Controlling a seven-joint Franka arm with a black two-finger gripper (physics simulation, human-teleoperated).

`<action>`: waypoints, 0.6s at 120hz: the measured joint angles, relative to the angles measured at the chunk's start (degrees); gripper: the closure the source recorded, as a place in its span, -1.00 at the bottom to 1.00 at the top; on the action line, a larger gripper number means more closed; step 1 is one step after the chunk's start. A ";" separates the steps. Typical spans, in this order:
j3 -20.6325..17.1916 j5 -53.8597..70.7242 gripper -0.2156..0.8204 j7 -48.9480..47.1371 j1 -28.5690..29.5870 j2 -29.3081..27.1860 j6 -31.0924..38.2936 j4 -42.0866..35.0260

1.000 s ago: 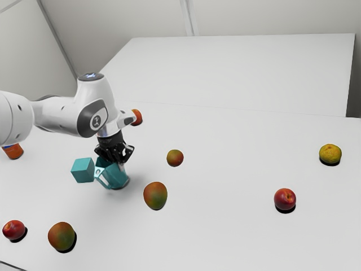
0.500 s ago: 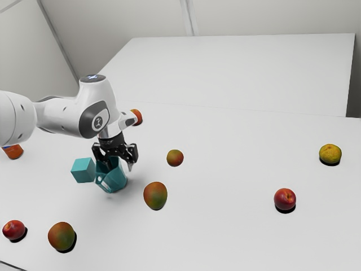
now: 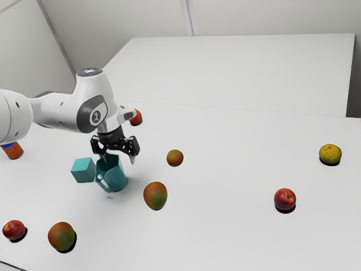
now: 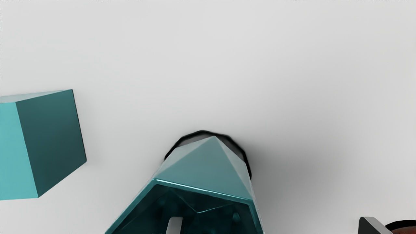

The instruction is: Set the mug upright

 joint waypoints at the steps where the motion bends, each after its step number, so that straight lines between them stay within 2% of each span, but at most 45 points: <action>1: 0.00 -0.01 -0.55 0.02 -0.01 -0.11 -0.06 0.01; 39: 0.06 -0.28 -0.58 1.14 -0.10 -4.00 -4.38 3.97; 72: 0.08 0.93 -0.58 4.06 0.40 -4.75 -14.33 18.88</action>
